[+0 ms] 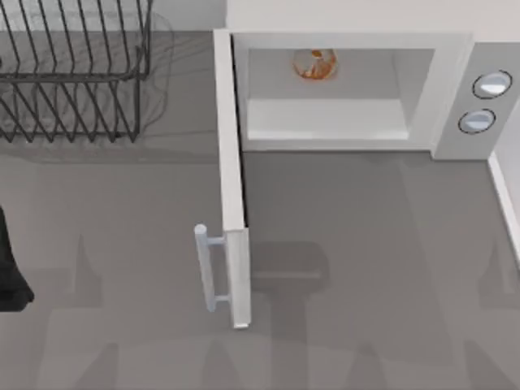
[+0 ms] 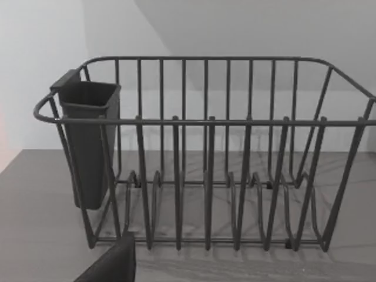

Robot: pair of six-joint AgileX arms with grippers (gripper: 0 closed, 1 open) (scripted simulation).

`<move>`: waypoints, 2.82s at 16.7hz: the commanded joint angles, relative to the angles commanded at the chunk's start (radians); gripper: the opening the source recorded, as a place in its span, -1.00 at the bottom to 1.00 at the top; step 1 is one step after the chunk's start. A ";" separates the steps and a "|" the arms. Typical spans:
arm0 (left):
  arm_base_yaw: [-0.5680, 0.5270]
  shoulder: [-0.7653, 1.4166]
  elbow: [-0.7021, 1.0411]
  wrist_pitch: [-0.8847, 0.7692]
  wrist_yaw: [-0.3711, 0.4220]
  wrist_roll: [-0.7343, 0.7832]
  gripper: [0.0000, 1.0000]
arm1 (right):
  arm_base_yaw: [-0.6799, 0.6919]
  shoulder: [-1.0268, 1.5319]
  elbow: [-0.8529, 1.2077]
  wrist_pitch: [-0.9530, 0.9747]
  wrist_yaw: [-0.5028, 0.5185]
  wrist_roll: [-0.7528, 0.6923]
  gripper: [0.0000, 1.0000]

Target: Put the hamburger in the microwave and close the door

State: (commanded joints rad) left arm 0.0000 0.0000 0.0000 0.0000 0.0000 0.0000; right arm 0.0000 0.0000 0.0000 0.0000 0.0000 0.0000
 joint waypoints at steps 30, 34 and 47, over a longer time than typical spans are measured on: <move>-0.168 -0.011 0.013 -0.024 -0.168 0.000 -1.00 | 0.000 0.000 0.000 0.000 0.000 0.000 1.00; -0.319 -0.021 0.024 -0.044 -0.319 0.000 -1.00 | 0.000 0.000 0.000 0.000 0.000 0.000 1.00; -0.370 -0.050 -0.053 -0.002 -0.370 -0.002 -1.00 | 0.000 0.000 0.000 0.000 0.000 0.000 1.00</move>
State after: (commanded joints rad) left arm -0.3699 -0.0496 -0.0533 -0.0023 -0.3702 -0.0016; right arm 0.0000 0.0000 0.0000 0.0000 0.0000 0.0000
